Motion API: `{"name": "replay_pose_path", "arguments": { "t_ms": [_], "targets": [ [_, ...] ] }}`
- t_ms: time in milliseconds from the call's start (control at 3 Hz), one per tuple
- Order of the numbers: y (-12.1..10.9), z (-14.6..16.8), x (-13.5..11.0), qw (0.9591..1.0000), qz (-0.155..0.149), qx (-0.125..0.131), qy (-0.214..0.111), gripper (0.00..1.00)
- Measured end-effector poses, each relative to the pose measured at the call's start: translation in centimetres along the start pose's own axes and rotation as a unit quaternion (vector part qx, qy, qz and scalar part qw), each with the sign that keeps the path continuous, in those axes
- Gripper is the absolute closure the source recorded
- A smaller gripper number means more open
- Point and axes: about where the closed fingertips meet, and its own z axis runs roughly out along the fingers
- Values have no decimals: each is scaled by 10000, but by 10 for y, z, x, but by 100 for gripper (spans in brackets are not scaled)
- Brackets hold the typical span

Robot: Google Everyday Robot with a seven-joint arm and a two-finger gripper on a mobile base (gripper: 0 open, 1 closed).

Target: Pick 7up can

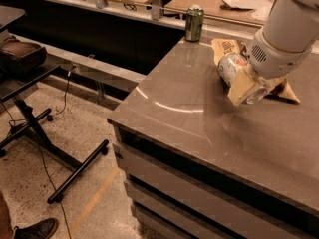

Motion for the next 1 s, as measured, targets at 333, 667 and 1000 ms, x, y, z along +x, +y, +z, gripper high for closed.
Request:
{"name": "replay_pose_path", "arguments": {
  "t_ms": [333,667,1000],
  "targets": [
    [3,-17,-4,9997,-180,-67,-165,100],
    [7,-32,-6,9984,-412,-197,-325,100],
    [14,-47,-8,9941,-830,-347,-603,100]
  ]
}}
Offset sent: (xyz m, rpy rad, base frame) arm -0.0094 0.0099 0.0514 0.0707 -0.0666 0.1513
